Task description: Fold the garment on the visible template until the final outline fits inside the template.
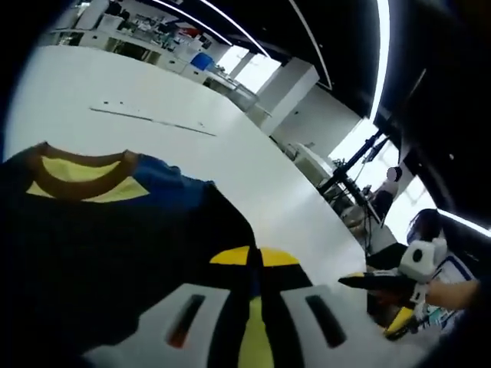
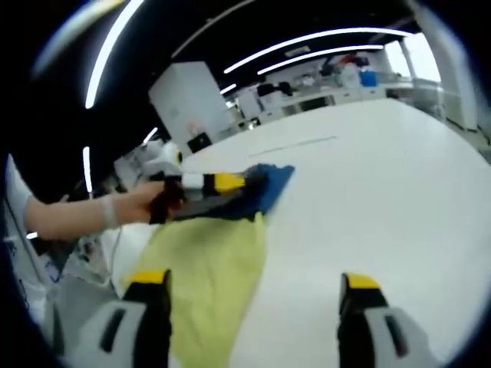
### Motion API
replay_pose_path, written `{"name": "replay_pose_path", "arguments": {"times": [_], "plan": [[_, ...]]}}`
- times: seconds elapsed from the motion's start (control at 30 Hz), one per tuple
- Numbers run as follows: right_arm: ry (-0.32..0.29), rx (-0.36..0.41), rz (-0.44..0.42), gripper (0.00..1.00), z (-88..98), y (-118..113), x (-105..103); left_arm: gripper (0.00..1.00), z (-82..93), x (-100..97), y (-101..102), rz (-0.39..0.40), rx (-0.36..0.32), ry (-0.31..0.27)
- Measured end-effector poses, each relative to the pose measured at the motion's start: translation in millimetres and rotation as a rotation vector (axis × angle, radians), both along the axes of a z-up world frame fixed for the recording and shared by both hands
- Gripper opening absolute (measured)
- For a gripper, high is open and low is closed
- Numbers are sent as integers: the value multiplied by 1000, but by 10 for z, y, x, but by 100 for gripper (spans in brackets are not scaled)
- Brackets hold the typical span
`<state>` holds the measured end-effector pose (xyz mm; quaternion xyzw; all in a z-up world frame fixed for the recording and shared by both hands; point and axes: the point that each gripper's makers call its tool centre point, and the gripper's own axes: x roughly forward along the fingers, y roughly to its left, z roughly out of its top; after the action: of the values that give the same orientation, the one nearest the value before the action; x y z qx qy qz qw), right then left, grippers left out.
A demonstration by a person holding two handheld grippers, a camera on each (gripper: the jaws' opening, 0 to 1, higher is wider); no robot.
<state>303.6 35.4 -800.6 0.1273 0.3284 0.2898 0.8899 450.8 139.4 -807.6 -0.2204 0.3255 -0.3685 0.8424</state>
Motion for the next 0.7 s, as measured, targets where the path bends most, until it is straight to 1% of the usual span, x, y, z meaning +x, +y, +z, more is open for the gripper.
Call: {"name": "replay_pose_path", "arguments": {"times": [0.03,0.2,0.37,0.4,0.47,0.57,0.6,0.67,0.7], "plan": [[0,1,-1,91,0,3,-1,0,-12,-17,-4,-2,2,8],[2,7,-2,91,-6,18,6,0,-39,-36,-20,-12,6,9],[0,12,4,91,2,51,14,1,2,-59,-29,-46,15,-37],[1,10,5,91,0,51,17,3,16,-67,-35,-53,13,-42],[-1,9,9,91,2,53,23,9,19,-75,-27,-62,19,-58],[-4,12,11,91,13,60,31,25,76,-40,8,-48,29,-97],[-5,11,13,91,19,68,31,33,104,-38,16,-43,33,-108],[-8,12,15,91,31,84,31,45,114,3,59,-34,40,-129],[-8,12,16,91,36,89,30,54,127,16,83,-26,53,-144]]}}
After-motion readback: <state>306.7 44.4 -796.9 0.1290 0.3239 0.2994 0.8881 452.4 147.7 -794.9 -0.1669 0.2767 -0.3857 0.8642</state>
